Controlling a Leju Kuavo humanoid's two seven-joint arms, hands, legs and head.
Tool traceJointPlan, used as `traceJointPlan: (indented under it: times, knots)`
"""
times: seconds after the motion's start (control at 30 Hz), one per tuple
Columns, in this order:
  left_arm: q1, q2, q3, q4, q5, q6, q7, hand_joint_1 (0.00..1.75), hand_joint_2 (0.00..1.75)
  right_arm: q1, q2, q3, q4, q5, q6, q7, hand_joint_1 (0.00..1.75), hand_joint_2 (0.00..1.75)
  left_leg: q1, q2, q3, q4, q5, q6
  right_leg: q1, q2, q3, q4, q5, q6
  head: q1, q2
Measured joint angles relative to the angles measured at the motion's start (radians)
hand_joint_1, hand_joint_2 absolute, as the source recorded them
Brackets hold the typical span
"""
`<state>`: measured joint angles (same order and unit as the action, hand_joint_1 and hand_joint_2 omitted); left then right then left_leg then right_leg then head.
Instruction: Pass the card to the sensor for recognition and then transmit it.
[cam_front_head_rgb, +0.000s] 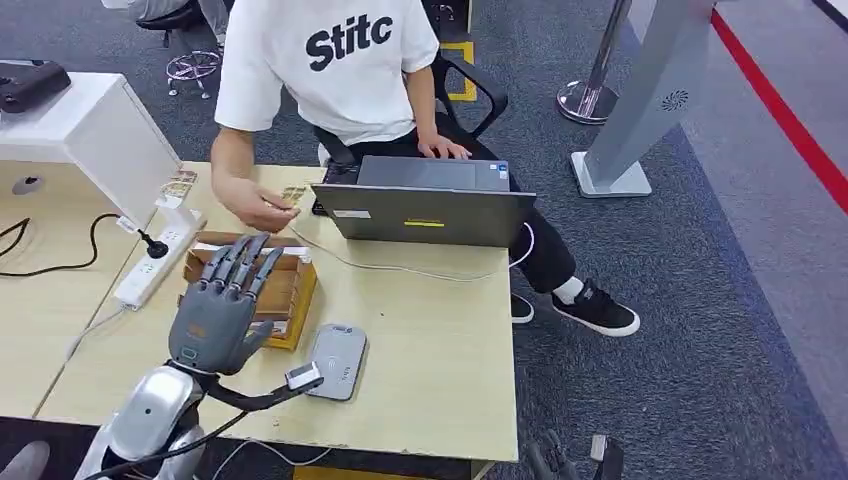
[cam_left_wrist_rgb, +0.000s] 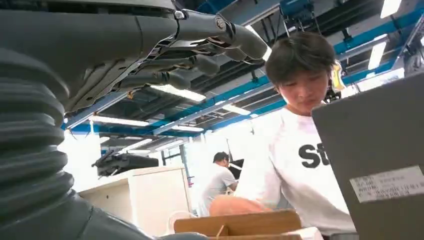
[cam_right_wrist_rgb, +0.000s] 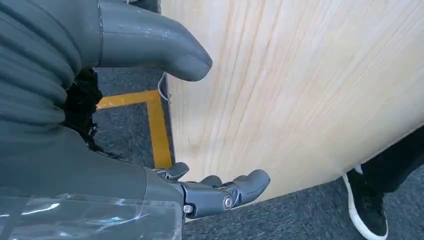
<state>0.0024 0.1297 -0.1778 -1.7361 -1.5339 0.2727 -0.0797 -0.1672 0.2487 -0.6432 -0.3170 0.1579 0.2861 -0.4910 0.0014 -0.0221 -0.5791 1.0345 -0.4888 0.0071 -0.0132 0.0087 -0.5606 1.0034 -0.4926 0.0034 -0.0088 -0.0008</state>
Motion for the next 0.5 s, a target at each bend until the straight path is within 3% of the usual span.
traceJointPlan:
  times: [0.5]
  knots:
    - [0.002,0.034,-0.022,0.035,0.002,-0.001,0.008,0.00,1.75,0.000,0.000,0.002,0.000,0.000,-0.001,0.003,0.00,1.75,0.000,0.000,0.000,0.000,0.000,0.000,0.000,0.000,0.000,0.000,0.000,0.000,0.000,0.000]
